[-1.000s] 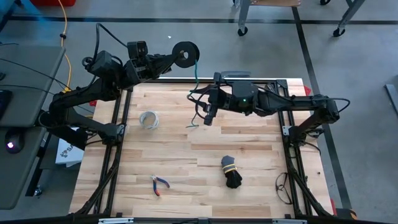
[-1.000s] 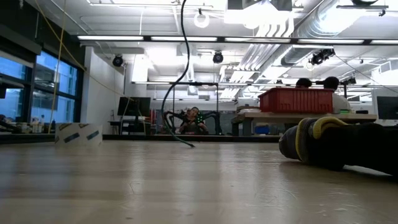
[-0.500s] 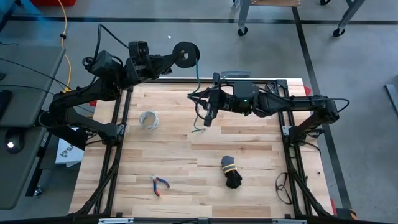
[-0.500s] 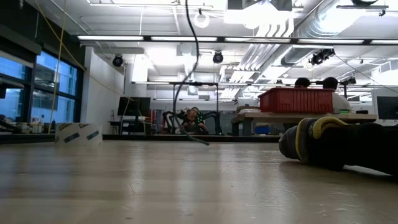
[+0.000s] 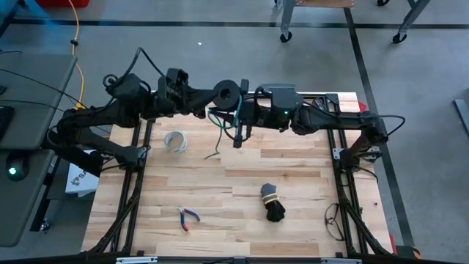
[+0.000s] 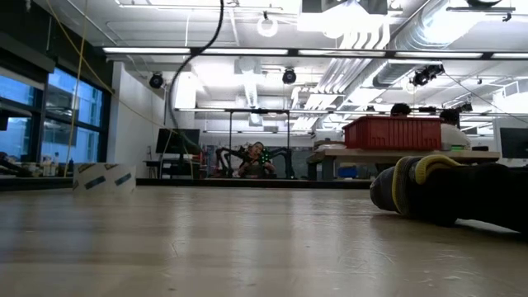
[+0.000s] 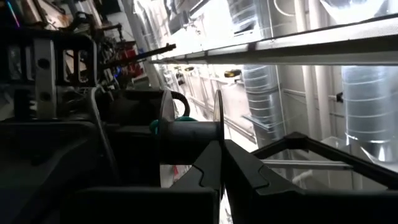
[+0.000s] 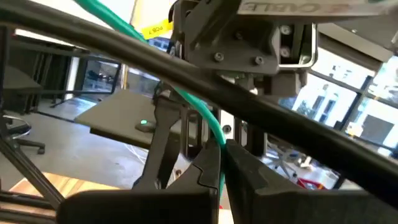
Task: Coil cords
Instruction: Coil the green wire on the spool
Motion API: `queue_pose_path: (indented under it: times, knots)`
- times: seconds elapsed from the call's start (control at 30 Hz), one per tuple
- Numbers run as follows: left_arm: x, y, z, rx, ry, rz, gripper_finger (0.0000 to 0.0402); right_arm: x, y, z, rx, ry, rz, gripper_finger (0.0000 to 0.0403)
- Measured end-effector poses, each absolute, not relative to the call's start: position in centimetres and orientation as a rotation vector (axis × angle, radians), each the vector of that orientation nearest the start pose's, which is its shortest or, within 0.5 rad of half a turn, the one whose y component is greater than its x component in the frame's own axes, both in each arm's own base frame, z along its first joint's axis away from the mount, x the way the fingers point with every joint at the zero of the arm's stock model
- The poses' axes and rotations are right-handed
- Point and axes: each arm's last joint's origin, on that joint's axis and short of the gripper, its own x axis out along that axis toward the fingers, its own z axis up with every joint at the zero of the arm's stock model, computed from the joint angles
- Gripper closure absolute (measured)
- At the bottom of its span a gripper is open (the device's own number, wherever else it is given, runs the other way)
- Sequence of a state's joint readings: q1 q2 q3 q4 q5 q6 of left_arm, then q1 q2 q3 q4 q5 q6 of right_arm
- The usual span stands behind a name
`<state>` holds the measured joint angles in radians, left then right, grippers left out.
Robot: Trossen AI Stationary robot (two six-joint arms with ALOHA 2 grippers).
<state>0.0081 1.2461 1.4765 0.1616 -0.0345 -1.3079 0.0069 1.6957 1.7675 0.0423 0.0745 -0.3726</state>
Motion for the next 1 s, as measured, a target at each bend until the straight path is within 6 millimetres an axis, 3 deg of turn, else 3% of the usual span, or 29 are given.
queue_pose_path:
  times: [0.17,0.7,1.0]
  knots:
    - [25.3,-0.6,50.3,-1.307,-0.341,-0.234,0.0401,39.7,-0.7,45.9,-0.37,-0.119,-0.088,0.0402]
    - [25.1,-2.6,49.7,-1.323,-0.23,-0.236,0.0401,38.9,-3.9,47.3,-0.356,-0.133,-0.129,0.0402]
    - [22.9,-2.3,50.2,-1.278,-0.225,-0.18,0.0401,37.5,-5.9,47.7,-0.406,-0.039,-0.169,0.0403]
